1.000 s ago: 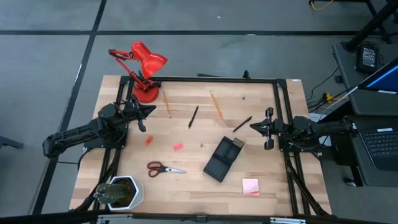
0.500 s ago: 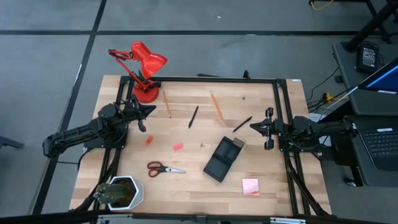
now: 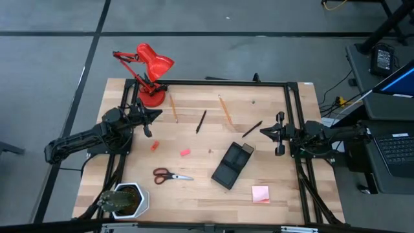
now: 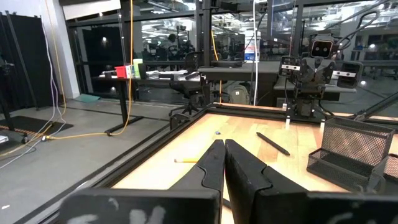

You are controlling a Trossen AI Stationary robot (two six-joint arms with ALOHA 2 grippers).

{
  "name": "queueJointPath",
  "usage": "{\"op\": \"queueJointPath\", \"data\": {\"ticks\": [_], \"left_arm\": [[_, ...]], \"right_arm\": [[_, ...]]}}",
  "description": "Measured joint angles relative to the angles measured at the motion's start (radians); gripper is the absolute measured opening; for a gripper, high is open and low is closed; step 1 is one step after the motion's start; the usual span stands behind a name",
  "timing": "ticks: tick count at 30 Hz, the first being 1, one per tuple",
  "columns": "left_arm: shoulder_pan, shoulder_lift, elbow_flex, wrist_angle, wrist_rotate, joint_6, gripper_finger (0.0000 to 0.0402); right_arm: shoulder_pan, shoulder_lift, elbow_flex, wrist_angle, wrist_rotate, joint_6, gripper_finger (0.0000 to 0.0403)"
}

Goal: Pick and place office supplies into organizer

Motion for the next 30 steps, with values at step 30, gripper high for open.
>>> {"op": "queueJointPath", "data": {"ticks": [30], "left_arm": [[0.000, 0.000, 0.000, -0.001, 0.007, 0.058, 0.0006]], "right_arm": [[0.000, 0.000, 0.000, 0.001, 0.000, -0.001, 0.0024]]}}
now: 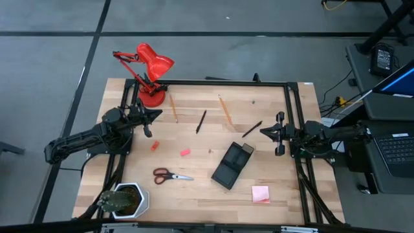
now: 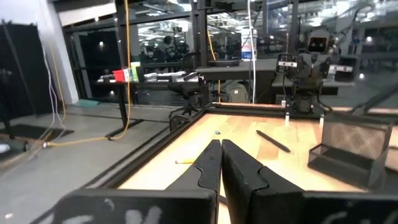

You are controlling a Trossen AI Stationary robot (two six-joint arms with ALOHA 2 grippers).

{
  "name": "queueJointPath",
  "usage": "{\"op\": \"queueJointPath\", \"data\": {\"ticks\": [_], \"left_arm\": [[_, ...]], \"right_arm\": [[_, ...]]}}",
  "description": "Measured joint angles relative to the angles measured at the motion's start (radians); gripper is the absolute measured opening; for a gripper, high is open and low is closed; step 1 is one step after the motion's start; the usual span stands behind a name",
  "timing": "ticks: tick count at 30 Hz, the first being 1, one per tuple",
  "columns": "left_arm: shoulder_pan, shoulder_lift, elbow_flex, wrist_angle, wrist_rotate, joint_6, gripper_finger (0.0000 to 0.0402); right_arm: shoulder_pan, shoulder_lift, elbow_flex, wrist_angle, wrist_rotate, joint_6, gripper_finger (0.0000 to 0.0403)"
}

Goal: Pick and place office supplies into organizer

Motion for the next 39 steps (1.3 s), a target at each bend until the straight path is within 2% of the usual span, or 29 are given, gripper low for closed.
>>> {"op": "queueJointPath", "data": {"ticks": [6, 9, 12, 17, 25, 31, 39], "left_arm": [[0.000, 0.001, 0.009, -0.035, 0.120, 0.013, 0.0006], [0.000, 0.015, 0.052, -0.087, 0.137, 0.006, 0.0003], [0.000, 0.047, 0.082, -0.135, 0.141, 0.005, 0.0001], [0.000, 0.129, 0.088, -0.092, 0.224, 0.004, 0.0002], [0.000, 0.256, 0.088, 0.028, 0.236, 0.010, 0.0002], [0.000, 0.331, 0.088, 0.124, 0.236, 0.012, 0.0002], [0.000, 0.401, 0.088, 0.209, 0.232, 0.013, 0.0002]], "right_arm": [[0.000, 0.000, 0.000, 0.054, 0.001, -0.006, 0.0018], [0.000, 0.002, 0.017, 0.051, 0.019, -0.029, 0.0005], [-0.001, 0.015, 0.036, 0.055, 0.062, -0.029, 0.0005], [-0.023, 0.084, 0.064, 0.053, 0.096, -0.014, 0.0003], [-0.083, 0.269, 0.141, 0.014, 0.133, 0.110, 0.0002], [-0.123, 0.447, 0.229, -0.006, 0.133, 0.130, 0.0002], [-0.204, 0.655, 0.438, -0.249, 0.132, 0.186, 0.0002]]}}
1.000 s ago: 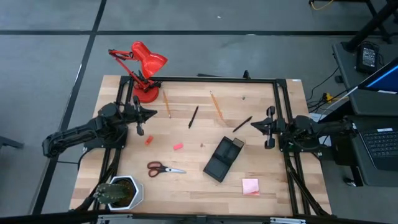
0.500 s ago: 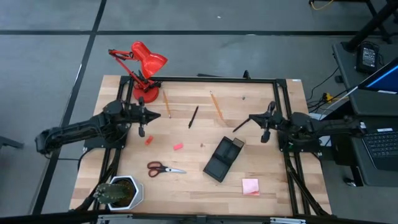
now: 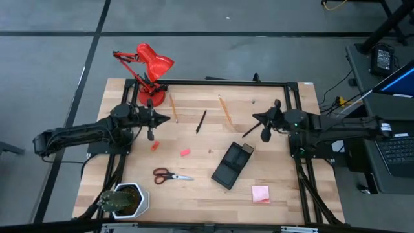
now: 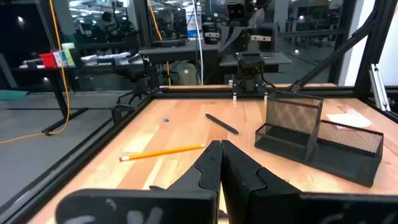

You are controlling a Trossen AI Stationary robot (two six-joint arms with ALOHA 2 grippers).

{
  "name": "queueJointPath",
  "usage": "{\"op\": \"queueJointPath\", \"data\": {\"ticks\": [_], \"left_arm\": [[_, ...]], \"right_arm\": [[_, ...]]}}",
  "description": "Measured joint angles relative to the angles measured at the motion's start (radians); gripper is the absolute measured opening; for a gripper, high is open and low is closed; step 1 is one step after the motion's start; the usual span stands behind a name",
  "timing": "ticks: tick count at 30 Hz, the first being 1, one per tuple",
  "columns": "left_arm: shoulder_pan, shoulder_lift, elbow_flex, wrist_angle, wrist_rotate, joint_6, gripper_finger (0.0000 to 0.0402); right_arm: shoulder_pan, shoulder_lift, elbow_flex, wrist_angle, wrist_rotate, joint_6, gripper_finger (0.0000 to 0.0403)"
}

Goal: Pick and place office supplies into organizer
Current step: Put the blue binder clip into the desk organizer

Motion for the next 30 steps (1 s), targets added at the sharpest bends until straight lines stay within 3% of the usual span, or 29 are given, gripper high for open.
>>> {"op": "queueJointPath", "data": {"ticks": [5, 10, 15, 19, 25, 30], "left_arm": [[0.000, 0.018, 0.000, 0.017, 0.000, 0.000, 0.0002], [0.000, 0.022, 0.000, 0.017, -0.001, 0.000, 0.0002], [0.000, 0.022, 0.000, 0.017, -0.002, 0.000, 0.0002], [0.000, 0.022, 0.000, 0.016, -0.001, -0.002, 0.0002], [0.000, 0.022, 0.000, 0.015, -0.001, -0.003, 0.0002], [0.000, 0.022, 0.000, 0.009, -0.001, -0.023, 0.0002]], "right_arm": [[-0.060, 0.079, 0.068, -0.065, -0.006, -0.004, 0.0002], [-0.150, 0.139, 0.056, -0.077, -0.126, 0.016, 0.0002], [-0.248, 0.191, 0.055, -0.086, -0.147, 0.018, 0.0002], [-0.317, 0.229, 0.054, -0.076, -0.251, -0.028, 0.0002], [-0.413, 0.262, -0.016, 0.050, -0.283, -0.079, 0.0003], [-0.506, 0.261, -0.087, 0.117, -0.373, -0.074, 0.0003]]}}
